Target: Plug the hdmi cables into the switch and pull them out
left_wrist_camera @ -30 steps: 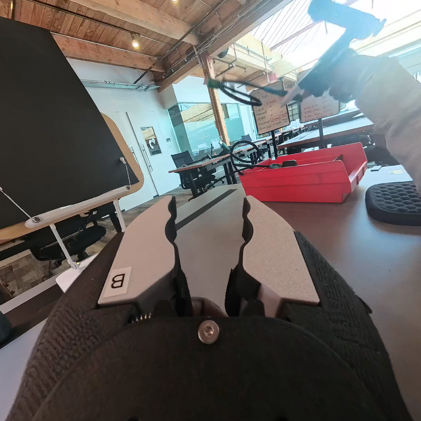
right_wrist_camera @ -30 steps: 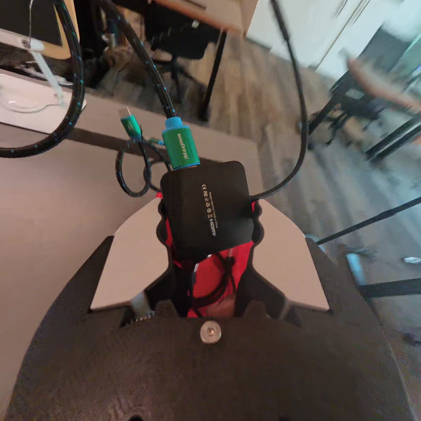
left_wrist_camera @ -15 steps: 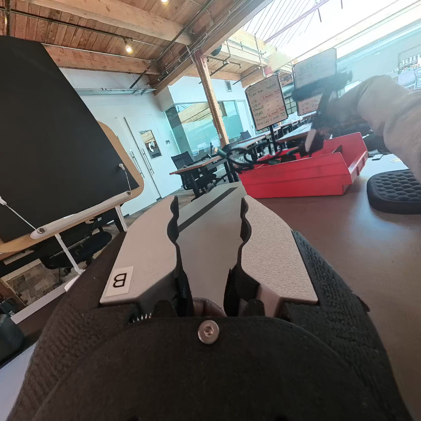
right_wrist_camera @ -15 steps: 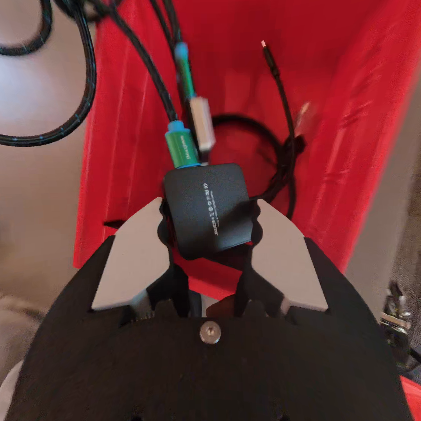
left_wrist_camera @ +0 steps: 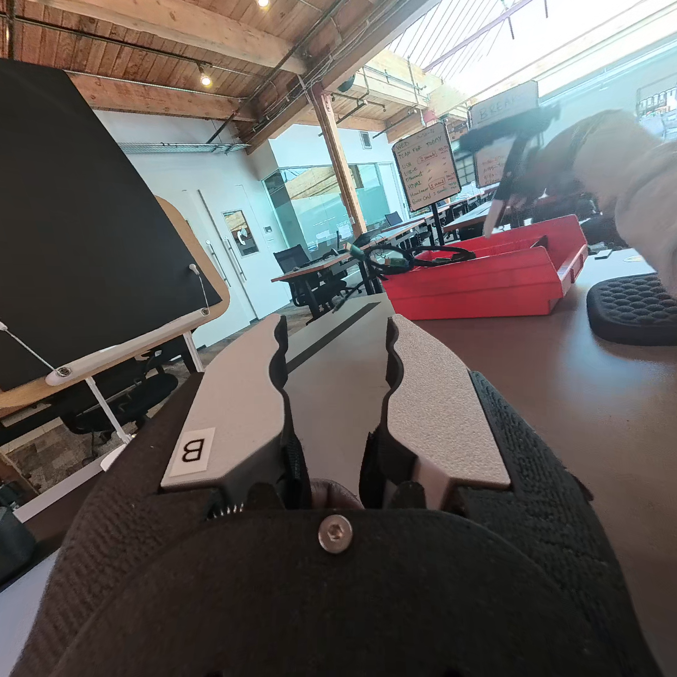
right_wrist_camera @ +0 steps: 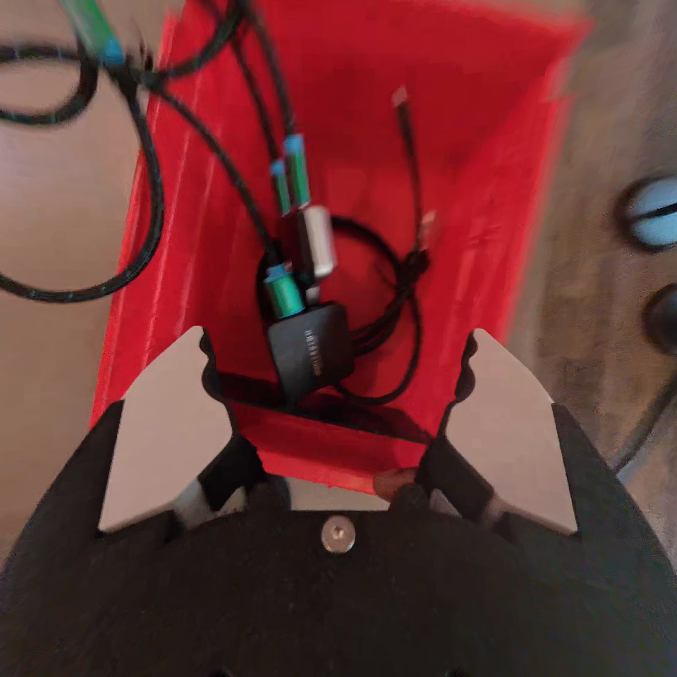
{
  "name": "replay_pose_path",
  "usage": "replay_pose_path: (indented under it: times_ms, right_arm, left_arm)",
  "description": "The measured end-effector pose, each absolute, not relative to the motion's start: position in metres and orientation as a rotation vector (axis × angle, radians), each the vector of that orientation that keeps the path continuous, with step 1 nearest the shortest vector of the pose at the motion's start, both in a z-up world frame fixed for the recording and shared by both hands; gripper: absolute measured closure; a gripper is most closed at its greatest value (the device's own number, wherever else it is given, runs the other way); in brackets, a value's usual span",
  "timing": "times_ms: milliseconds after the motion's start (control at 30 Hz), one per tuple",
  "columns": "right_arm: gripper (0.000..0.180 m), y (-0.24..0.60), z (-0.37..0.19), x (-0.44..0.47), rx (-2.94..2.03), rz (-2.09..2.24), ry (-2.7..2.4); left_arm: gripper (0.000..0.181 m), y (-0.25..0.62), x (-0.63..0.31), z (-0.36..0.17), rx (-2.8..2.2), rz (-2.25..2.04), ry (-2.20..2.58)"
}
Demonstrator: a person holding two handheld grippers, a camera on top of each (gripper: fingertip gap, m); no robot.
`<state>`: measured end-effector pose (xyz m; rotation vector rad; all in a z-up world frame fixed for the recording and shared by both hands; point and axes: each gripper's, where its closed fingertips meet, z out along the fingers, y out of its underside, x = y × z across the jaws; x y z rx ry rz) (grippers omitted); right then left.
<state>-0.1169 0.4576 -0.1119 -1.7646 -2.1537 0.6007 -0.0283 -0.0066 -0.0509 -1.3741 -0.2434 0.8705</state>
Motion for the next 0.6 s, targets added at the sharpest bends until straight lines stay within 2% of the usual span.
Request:
replay_pose_path:
  times_ms: [33, 67, 133, 233, 367, 467, 500, 600]
  right_arm:
    - [0.048, 0.473, -0.096, -0.119, -1.736, 0.617, -2.025]
    - [0.046, 0.493, -0.081, -0.119, -1.74, 0.618, -1.873]
    - [0.056, 0.54, -0.065, -0.109, -1.817, 0.6, -1.579]
    - [0.078, 0.568, -0.1, -0.086, -2.012, 0.626, -1.536]
    - [0.115, 0.545, -0.159, -0.064, -2.294, 0.68, -1.821]
    - [0.163, 0.528, -0.176, -0.073, -2.19, 0.612, -2.054]
    - [0.17, 0.531, -0.179, -0.072, -2.142, 0.476, -2.107]
    - [0.169, 0.515, -0.178, -0.074, -2.064, 0.291, -2.245]
  left_arm:
    - [0.13, -0.007, -0.028, -0.051, -1.374, 0.87, -0.244]
    - [0.13, -0.006, -0.028, -0.051, -1.374, 0.869, -0.244]
    - [0.13, -0.006, -0.029, -0.052, -1.377, 0.869, -0.245]
    - [0.131, -0.005, -0.03, -0.054, -1.387, 0.876, -0.244]
    - [0.131, -0.005, -0.031, -0.056, -1.393, 0.878, -0.251]
    - [0.131, -0.005, -0.031, -0.056, -1.395, 0.878, -0.251]
    - [0.132, -0.005, -0.031, -0.056, -1.395, 0.881, -0.248]
    - [0.133, -0.005, -0.03, -0.055, -1.396, 0.888, -0.239]
